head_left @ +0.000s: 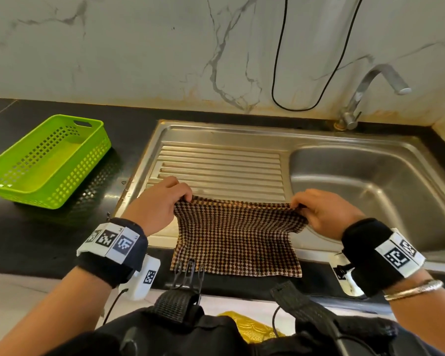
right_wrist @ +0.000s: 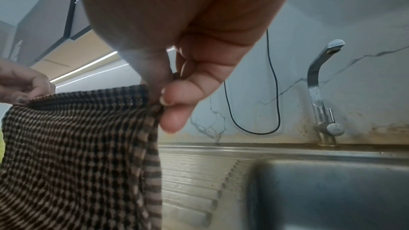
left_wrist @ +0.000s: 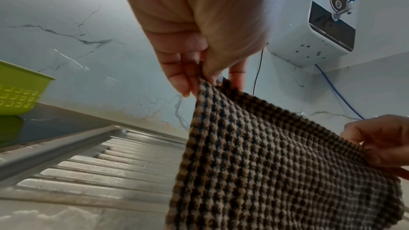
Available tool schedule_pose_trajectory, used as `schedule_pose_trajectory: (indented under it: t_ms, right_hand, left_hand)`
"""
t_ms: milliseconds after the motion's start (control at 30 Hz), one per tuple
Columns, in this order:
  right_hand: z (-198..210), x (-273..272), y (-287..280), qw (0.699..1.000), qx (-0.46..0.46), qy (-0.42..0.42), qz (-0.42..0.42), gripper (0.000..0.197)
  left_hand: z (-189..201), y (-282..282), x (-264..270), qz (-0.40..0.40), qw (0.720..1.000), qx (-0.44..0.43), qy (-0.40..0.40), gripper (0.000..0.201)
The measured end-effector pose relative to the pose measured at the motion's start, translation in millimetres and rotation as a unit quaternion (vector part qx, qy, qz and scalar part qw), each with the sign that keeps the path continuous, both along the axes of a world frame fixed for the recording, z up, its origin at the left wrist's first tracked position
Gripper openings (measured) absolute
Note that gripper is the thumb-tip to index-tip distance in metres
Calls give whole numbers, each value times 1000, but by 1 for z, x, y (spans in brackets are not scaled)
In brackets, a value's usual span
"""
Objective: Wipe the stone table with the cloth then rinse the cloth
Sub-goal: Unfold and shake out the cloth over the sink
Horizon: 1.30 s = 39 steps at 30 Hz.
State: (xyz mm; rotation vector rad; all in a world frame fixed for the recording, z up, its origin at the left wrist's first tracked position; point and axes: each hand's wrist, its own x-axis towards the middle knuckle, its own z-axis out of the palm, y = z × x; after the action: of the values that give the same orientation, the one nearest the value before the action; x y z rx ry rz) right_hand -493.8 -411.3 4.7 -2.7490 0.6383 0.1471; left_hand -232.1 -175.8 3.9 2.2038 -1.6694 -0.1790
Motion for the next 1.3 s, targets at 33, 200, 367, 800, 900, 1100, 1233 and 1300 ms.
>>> schedule_pose_trajectory:
  t_ms: [33,200,367,800,900,1100,1233,1300]
  right_hand:
    - [-1,-2,0,1000,-12,-10,-3,21]
    - [-8,-9,5,999,-29,-14,-20,31]
    - [-10,-15,9,996,-73,46,37,60]
    - [-26,-25,8,958,-254,-56,119,94]
    - [-30,-26,7,957,-240,-116,111,79]
    - [-19,-26,15,981,-48,-176,-62,38]
    - [0,-23,15,927,146,-307,-160,28]
    - [15,-17,15,868,252,-380,-196,31]
  left_hand:
    - [-1,0,-1,6,1000,5,-3,31]
    - [-4,5,-5,0,1000,6,-10,43]
    - [-9,7,-2,4,1000,20,-12,60]
    - [-7,6,-7,32,998,45,-11,56]
    - [-7,8,-8,29,999,36,-8,56]
    - [-7,8,-6,37,996,-75,19,34]
    - [15,11,-10,63,986,-150,39,18]
    - [27,8,-9,81,979,-180,53,24]
